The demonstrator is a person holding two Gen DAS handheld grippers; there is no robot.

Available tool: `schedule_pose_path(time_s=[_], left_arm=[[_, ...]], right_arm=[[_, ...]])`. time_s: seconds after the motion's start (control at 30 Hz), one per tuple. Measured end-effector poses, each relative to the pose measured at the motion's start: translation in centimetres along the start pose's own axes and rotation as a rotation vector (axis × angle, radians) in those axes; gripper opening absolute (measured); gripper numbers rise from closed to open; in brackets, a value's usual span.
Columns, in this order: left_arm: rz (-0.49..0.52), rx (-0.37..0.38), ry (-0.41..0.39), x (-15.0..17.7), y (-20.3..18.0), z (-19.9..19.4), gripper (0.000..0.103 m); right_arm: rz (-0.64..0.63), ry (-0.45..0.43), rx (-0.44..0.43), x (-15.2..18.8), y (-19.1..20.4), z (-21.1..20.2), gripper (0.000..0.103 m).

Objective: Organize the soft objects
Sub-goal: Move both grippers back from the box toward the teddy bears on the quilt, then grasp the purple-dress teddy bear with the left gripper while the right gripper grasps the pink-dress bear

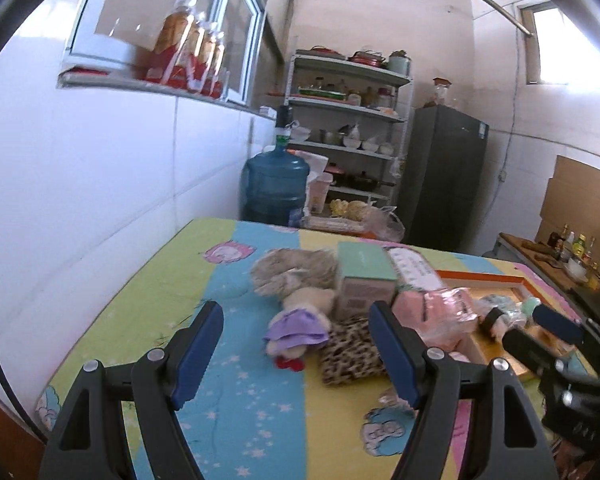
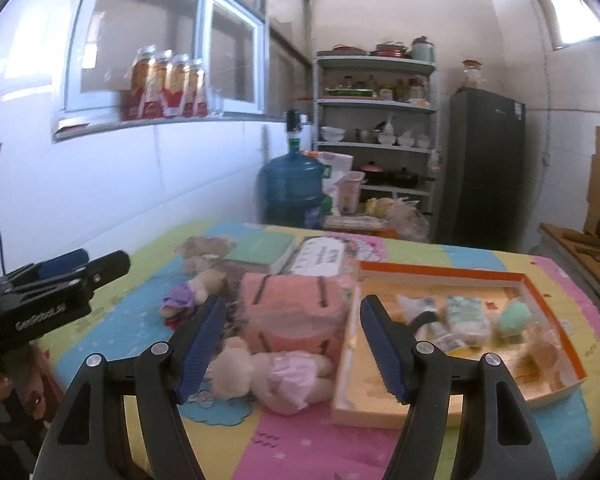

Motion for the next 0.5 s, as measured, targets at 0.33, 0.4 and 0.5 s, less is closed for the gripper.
schedule_pose_path(time_s=[0.33, 0.4, 0.5], left_arm=[[-0.029, -0.014, 0.029, 0.9, 1.7, 0.9, 0.075], [-0.029, -0.013, 0.034, 1.0, 1.8, 1.1, 0.075], [-0.034, -0.011, 0.038, 1.1, 1.9, 1.3, 0.075]], right_arm=[[-0.154, 0.143, -0.039, 4.8, 2.9, 3.3, 0.072], [-0.208, 0.158, -0.028, 5.5, 3.3, 3.8, 0.072], [-0.378, 0.156, 0.025, 6.4, 4.2, 4.4, 0.072]])
Point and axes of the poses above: each gripper's, at about its wrist camera, not at the fingertips, and z roughly the way its jaws point, y to its left, x to its underside, the point moved 7 cm from there along z, roughly the way its jaws point, and after that the axes turned 1 degree about -x, right-handed, at the moved point
